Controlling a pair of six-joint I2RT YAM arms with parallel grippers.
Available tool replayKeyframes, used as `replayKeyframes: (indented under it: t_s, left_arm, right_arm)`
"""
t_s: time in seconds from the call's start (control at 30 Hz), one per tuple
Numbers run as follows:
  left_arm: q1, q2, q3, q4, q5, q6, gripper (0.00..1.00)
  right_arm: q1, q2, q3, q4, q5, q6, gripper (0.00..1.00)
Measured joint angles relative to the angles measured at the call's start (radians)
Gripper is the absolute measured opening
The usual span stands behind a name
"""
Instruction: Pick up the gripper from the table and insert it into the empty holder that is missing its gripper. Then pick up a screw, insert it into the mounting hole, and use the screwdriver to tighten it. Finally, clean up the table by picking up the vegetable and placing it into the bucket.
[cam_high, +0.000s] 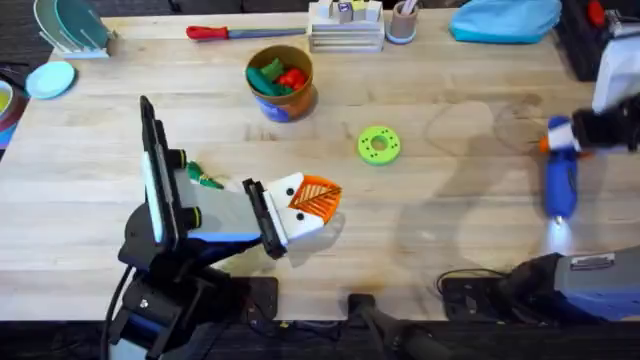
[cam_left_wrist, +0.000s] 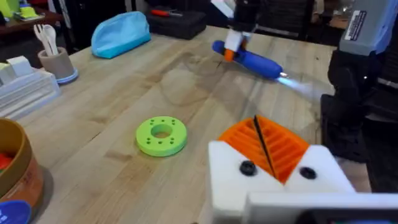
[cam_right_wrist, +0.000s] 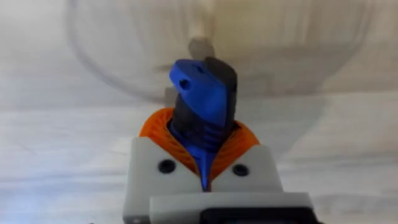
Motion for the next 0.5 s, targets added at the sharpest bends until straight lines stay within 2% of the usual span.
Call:
replayKeyframes:
  t_s: [0.2,0.33,0.5]
  left_arm:
    - [0.000,0.000,0.000,0.000,0.000,0.000,0.009]
    - [0.000,0.000,0.000,0.000,0.000,0.000,0.009]
    - [0.000,0.000,0.000,0.000,0.000,0.000,0.009]
  right_arm:
    - [0.118,-0.137,0.066,0.011,-0.174,0.116,0.019]
    - [0.199,-0.274,0.069,0.023,-0.230,0.175,0.019]
    - [0.252,-0.448,0.069,0.018,-0.263,0.281,0.019]
